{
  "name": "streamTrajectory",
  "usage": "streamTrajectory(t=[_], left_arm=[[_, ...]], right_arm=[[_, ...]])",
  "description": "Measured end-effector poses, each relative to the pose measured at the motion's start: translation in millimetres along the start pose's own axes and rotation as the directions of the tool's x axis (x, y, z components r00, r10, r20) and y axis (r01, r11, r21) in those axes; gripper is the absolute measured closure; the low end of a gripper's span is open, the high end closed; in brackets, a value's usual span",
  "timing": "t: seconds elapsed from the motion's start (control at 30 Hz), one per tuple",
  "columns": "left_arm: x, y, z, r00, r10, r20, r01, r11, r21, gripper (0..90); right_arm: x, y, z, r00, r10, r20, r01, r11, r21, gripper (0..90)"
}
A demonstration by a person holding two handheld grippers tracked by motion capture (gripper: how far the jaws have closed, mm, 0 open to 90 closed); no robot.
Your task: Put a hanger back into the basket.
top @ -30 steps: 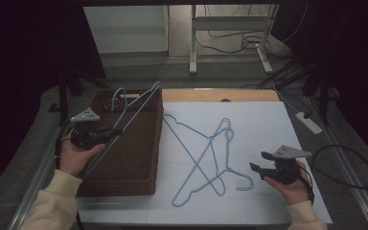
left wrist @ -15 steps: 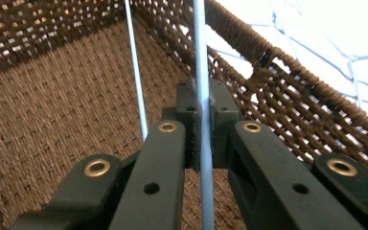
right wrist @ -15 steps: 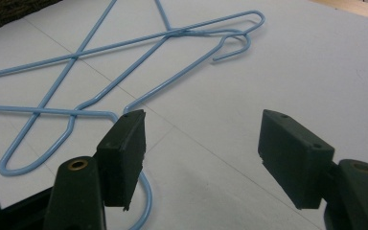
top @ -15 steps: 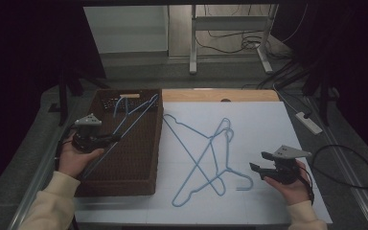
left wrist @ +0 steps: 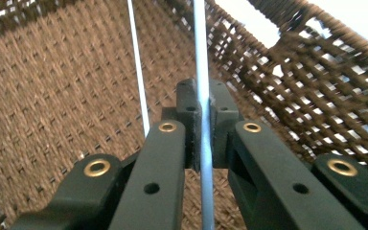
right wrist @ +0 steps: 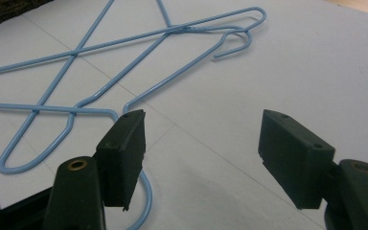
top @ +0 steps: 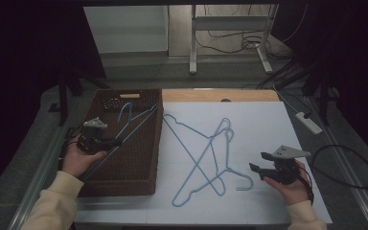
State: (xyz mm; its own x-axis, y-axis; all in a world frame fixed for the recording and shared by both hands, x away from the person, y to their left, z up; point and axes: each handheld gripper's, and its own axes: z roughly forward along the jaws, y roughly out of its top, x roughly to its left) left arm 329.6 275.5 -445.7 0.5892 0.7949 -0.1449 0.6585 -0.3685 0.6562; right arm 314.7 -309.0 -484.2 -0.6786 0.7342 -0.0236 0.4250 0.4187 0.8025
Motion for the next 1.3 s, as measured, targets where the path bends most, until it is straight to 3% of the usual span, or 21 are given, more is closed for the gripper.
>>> streamTrajectory(t=[0.2,0.27,0.33,0.53,0.63,0.9,0.93,1.03,1.07,1.1,1.13,1.17,1.2,1.23,1.3], left_arm=[[6.1,-3.9,10.5,0.9996,-0.024,-0.013,0.025,0.9975,0.066,86.1],[5.6,-4.4,15.4,0.9971,0.000,-0.077,0.008,0.9935,0.113,86.0],[6.4,-4.8,18.2,0.9956,-0.003,-0.093,0.016,0.9904,0.137,86.0],[10.9,-3.0,23.2,0.9780,0.002,-0.209,0.041,0.9786,0.202,85.9],[14.5,-2.8,26.6,0.9714,-0.002,-0.237,0.057,0.9727,0.225,85.7],[22.4,-2.6,28.2,0.9532,-0.025,-0.301,0.101,0.9663,0.237,83.2],[23.2,-2.9,28.5,0.9512,-0.028,-0.307,0.105,0.9656,0.238,81.4],[22.8,-2.9,27.4,0.9305,-0.028,-0.365,0.119,0.9656,0.231,52.3],[21.2,-2.6,25.3,0.9260,-0.030,-0.376,0.119,0.9696,0.214,44.6],[19.3,-2.3,22.0,0.9233,-0.031,-0.383,0.111,0.9755,0.190,37.2],[19.3,-2.3,22.0,0.9233,-0.031,-0.383,0.111,0.9755,0.190,33.7],[16.6,-1.3,15.4,0.9219,-0.043,-0.385,0.107,0.9835,0.146,31.4],[16.6,-1.3,15.4,0.9219,-0.043,-0.385,0.107,0.9835,0.146,30.1],[13.5,0.0,7.4,0.9220,-0.055,-0.383,0.100,0.9899,0.100,29.0],[12.7,0.1,5.4,0.9197,-0.054,-0.389,0.097,0.9910,0.092,28.4]], right_arm=[[0.5,-0.2,0.9,1.0000,-0.001,0.001,0.001,1.000,0.003,33.9],[0.6,-0.2,1.2,1.0000,-0.002,0.002,0.002,1.000,0.007,33.9],[0.6,-0.1,1.2,1.0000,-0.002,0.001,0.002,1.000,0.008,33.9],[0.4,-0.3,1.1,1.0000,-0.001,0.000,0.001,1.000,0.007,33.9],[0.4,-0.3,1.5,1.0000,-0.004,0.000,0.004,1.000,0.013,33.8],[0.2,-0.7,2.6,1.0000,-0.006,-0.001,0.006,1.000,0.019,33.7],[0.3,-0.7,2.6,1.0000,-0.006,-0.001,0.006,1.000,0.020,33.7],[1.0,-0.8,2.9,1.0000,-0.007,-0.002,0.007,1.000,0.019,33.7],[0.9,-0.8,2.8,1.0000,-0.007,-0.002,0.008,1.000,0.018,33.7],[0.7,-0.8,2.8,1.0000,-0.007,-0.001,0.007,1.000,0.018,33.7],[0.5,-0.8,2.6,1.0000,-0.007,0.000,0.007,1.000,0.019,33.7],[0.4,-0.8,2.5,1.0000,-0.006,-0.002,0.006,1.000,0.020,33.7],[0.3,-0.8,2.5,1.0000,-0.006,-0.002,0.006,1.000,0.019,33.7],[0.4,-0.8,2.6,1.0000,-0.007,-0.002,0.007,1.000,0.020,33.6],[0.9,-0.8,2.8,1.0000,-0.006,-0.002,0.006,1.000,0.018,33.6]])
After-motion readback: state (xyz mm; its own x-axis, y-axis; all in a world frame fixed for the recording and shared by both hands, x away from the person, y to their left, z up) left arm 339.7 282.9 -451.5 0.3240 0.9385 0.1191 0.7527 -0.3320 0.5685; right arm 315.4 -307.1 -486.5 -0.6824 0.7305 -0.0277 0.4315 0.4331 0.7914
